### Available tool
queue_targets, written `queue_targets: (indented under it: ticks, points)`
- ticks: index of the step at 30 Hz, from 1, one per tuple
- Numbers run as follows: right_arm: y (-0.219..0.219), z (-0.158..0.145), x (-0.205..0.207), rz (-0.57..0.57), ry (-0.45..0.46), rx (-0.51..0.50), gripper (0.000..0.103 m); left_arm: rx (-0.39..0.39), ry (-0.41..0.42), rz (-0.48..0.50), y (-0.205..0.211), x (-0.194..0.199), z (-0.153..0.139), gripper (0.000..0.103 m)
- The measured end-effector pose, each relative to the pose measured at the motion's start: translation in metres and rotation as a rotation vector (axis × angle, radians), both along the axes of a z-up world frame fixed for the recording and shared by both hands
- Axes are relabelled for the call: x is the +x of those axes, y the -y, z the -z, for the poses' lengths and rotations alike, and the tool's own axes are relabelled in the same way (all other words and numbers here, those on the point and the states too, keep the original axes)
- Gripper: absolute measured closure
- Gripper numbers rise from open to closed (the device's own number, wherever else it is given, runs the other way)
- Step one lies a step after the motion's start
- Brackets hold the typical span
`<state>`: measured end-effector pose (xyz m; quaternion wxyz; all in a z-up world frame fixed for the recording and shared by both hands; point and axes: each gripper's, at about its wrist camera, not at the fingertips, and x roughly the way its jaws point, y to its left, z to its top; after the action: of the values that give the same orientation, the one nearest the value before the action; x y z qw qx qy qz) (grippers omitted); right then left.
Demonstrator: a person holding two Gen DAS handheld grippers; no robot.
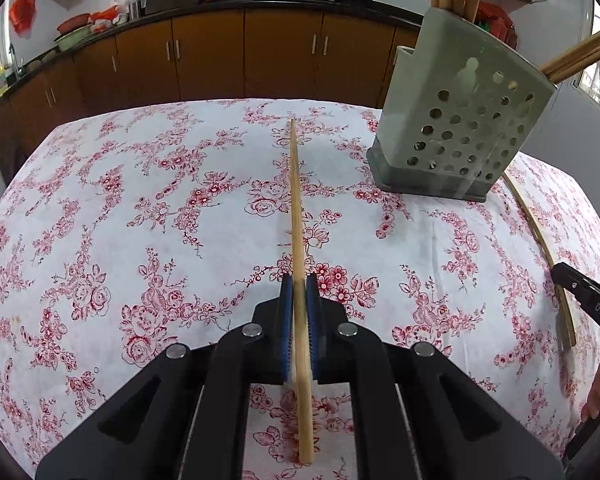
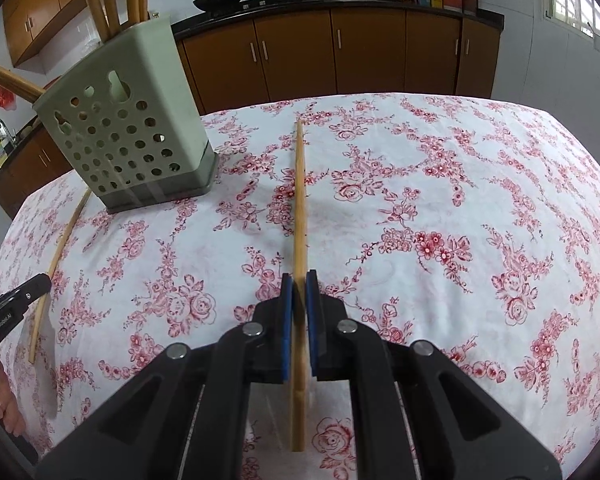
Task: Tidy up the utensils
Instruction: 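Close the right gripper on a chopstick while the left gripper grasps another chopstick, then lift both held chopsticks upright and carry them above the green holder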
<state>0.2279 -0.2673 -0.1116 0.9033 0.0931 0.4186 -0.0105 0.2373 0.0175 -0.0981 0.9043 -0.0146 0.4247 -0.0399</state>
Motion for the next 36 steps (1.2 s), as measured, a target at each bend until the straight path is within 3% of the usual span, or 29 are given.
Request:
queue_targets:
  ticks: [17, 20, 29, 36]
  points:
    - [0.001, 0.000, 0.001, 0.000, -0.003, 0.009, 0.095, -0.003, -0.002, 0.001, 0.001, 0.001, -0.001, 0.095]
    - [-0.003, -0.001, -0.006, -0.021, -0.006, -0.030, 0.095, 0.020, -0.002, 0.016, 0.004, -0.005, -0.002, 0.095]
    - [0.001, -0.001, -0.012, -0.029, -0.006, -0.001, 0.095, 0.037, -0.009, 0.026, 0.005, -0.012, -0.003, 0.095]
    - [0.012, -0.032, -0.029, -0.021, 0.084, 0.013, 0.095, 0.024, 0.039, 0.021, -0.006, -0.024, -0.028, 0.096]
